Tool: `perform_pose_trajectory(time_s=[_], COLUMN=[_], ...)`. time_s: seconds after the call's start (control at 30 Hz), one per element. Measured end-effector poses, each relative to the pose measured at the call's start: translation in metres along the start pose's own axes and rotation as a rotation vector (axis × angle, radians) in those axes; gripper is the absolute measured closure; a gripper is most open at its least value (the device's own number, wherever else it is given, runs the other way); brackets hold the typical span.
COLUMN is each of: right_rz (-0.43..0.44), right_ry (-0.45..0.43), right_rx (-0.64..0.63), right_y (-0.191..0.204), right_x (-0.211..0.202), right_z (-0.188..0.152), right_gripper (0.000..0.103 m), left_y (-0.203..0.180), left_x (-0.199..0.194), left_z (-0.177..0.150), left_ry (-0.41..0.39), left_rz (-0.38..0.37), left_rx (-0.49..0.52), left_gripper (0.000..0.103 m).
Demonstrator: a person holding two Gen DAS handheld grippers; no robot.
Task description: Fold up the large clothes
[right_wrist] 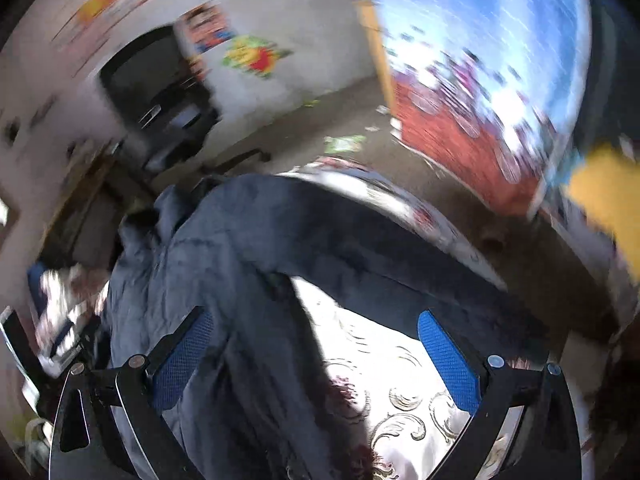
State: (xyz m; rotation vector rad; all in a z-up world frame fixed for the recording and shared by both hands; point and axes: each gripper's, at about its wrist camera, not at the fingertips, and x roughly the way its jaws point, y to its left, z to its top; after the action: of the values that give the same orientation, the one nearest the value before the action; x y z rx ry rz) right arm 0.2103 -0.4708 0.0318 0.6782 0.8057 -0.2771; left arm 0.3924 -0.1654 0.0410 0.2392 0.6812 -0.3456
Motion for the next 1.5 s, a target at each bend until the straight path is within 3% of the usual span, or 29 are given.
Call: perform_pose_trajectory(time_s=[0.1, 0.27, 0.4, 0.53, 0.57, 0.63, 0.67, 0.73, 0.8, 0.93, 1.13, 1.3, 1.5], right_rz=[0.022, 0.044, 0.095, 0.104, 0.09, 0.043, 0.022, -0.023, -0.041, -0.089, -0.163, -0.148, 0.009], right_ry=[0.012, 0.106, 0.052, -0.059, -0.081, -0.092, -0.089, -0.078, -0.07, -0.094, -0.242, -0.458, -0.651], right_rx=[0.133, 0.27, 0.441, 0.514, 0.529, 0.581, 0.616, 0.65, 0.674, 0.566, 0.329, 0.029, -0.347], right_y=[-0.049, -0.088, -0.118, -0.13, -0.133, -0.143, -0.149, -0.158, -0.164, -0.152, -0.107, -0.028, 0.113], right_x=[0.014, 0.036, 0.04, 0.036, 0.036, 0.04, 0.042, 0.046, 0.049, 0.045, 0.015, -0.019, -0.043], right_z=[-0.014, -0.041, -0.043, -0.031, -0.026, -0.022, -0.021, -0.021, -0.023, -0.017, 0.008, 0.038, 0.037], right_gripper=[0.0, 0.0, 0.0, 0.003, 0.007, 0.032, 0.039, 0.068, 0.079, 0.093, 0.096, 0.096, 0.096], left_y=[-0.025, -0.049, -0.065, -0.073, -0.076, -0.079, -0.081, -0.084, -0.087, -0.086, -0.065, -0.025, 0.051], left_x=[0.03, 0.073, 0.099, 0.119, 0.125, 0.134, 0.139, 0.151, 0.162, 0.169, 0.149, 0.106, 0.044], left_z=[-0.002, 0.005, 0.015, 0.015, 0.015, 0.013, 0.012, 0.009, 0.005, -0.001, -0.003, -0.003, -0.016], left_ry=[-0.002, 0.028, 0.037, 0.076, 0.085, 0.098, 0.105, 0.128, 0.166, 0.177, 0.187, 0.166, 0.15], left_rz=[-0.01, -0.057, -0.067, -0.068, -0.06, -0.045, -0.037, -0.033, -0.025, -0.031, -0.05, -0.047, 0.003], left_rx=[0.03, -0.025, -0.031, -0.045, -0.044, -0.043, -0.043, -0.042, -0.031, -0.024, -0.037, -0.048, -0.113], left_gripper=[0.001, 0.001, 0.001, 0.001, 0.001, 0.001, 0.001, 0.001, 0.001, 0.001, 0.001, 0.001, 0.001])
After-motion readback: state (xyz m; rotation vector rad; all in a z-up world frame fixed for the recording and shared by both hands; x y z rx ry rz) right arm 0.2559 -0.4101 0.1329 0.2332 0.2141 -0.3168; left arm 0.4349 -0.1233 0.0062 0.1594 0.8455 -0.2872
